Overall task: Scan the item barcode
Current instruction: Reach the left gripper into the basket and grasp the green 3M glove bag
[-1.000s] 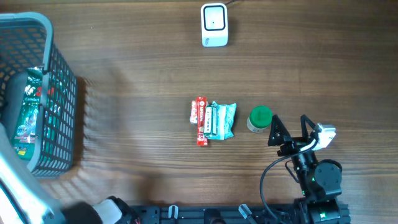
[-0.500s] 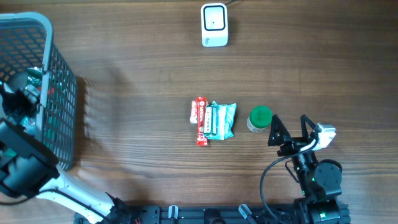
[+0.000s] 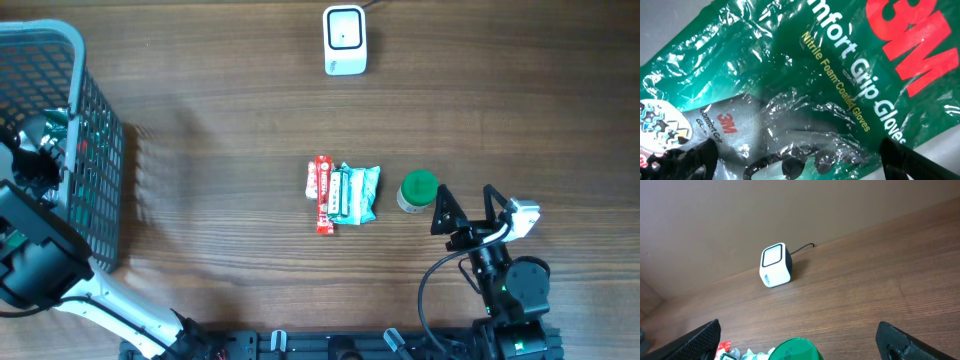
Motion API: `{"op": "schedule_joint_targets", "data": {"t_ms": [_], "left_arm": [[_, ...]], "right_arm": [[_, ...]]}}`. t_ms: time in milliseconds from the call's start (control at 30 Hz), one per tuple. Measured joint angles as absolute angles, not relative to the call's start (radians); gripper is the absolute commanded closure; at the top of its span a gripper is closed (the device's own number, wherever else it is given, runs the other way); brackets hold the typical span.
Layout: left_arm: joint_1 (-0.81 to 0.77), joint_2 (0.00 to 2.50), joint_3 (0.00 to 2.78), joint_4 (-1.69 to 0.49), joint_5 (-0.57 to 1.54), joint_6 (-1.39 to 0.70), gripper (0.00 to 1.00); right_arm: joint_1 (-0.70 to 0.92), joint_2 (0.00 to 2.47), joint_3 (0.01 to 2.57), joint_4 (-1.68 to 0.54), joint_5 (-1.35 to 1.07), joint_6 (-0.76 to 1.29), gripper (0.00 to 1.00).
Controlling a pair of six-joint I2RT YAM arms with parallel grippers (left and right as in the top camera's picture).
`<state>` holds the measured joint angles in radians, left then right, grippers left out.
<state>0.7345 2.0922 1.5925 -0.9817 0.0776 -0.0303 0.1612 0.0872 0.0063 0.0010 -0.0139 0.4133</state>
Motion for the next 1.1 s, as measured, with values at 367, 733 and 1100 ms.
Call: {"op": "schedule_joint_targets", "data": {"t_ms": [367,733,1100], "left_arm": [[0.712,2.067,1.587,-0.964,0.036,-0.025,0.00],[0.708,1.914,1.618,-0.985,0.051,0.086,0.00],[0.694,1.915,1.540,-0.935,0.051,0.133,0.02]], "right_arm": [[0.161,0.087,0.006,0.001,-0.014,0.413,0.00],[0.161,0.087,0.006,0.001,-0.014,0.413,0.00],[0.161,0.087,0.006,0.001,-0.014,0.413,0.00]]}}
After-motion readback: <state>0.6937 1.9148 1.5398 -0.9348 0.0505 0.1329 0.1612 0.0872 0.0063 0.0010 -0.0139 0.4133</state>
